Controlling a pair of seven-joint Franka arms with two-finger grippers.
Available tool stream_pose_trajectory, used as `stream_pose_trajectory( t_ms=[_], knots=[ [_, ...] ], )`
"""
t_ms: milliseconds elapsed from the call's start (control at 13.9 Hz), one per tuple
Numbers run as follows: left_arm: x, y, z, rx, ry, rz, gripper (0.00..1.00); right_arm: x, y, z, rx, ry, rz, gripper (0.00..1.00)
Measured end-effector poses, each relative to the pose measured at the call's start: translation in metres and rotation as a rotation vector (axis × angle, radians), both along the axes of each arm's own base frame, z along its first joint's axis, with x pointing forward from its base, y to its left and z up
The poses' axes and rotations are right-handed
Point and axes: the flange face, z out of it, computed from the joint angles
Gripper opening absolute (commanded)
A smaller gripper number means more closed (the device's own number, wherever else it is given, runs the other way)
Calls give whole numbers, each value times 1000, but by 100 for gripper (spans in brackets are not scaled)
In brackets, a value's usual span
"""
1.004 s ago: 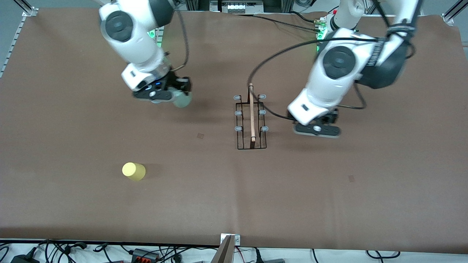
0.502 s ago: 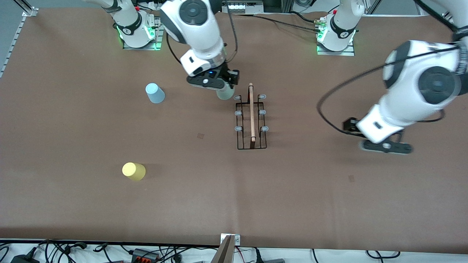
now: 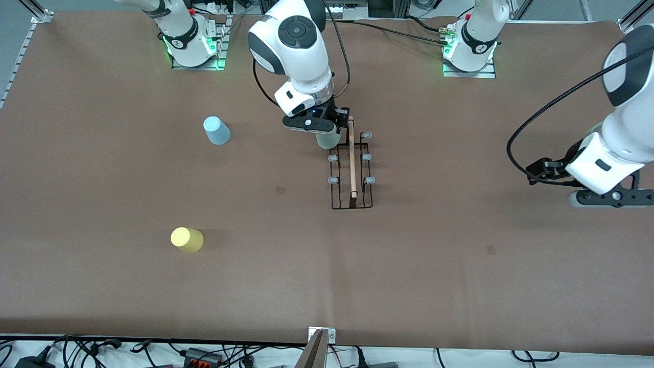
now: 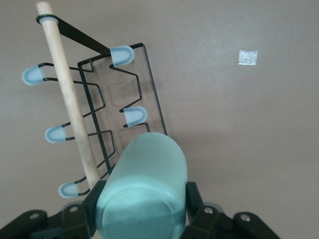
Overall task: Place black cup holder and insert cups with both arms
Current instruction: 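Lower the teal cup onto a holder peg and open the right gripper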
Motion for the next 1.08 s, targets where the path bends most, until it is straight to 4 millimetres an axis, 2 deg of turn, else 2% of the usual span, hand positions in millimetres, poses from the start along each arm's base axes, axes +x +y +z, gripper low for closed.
stream_pose_trajectory(
  t_ms=[358,430,502,574,645,860,1075],
  knots=[
    [-1,0,13,-16,-22,4,100,-11,10,-22,-32,12,33,11],
    [-2,0,13,-20,-21,5,100,-11,11,-25,-35,13,35,17],
    [-2,0,13,-21,-20,6,100,-11,12,-29,-34,14,37,32],
    [-2,0,13,-22,-19,6,100,-12,13,-32,-36,16,38,63],
    [-2,0,13,-22,-18,6,100,-12,14,-36,-37,18,39,100],
    [-2,-2,13,-41,-15,8,100,-10,15,-42,-33,17,38,100],
    [-3,-2,13,-53,-13,11,100,-2,11,-35,-24,2,25,100]
  ],
)
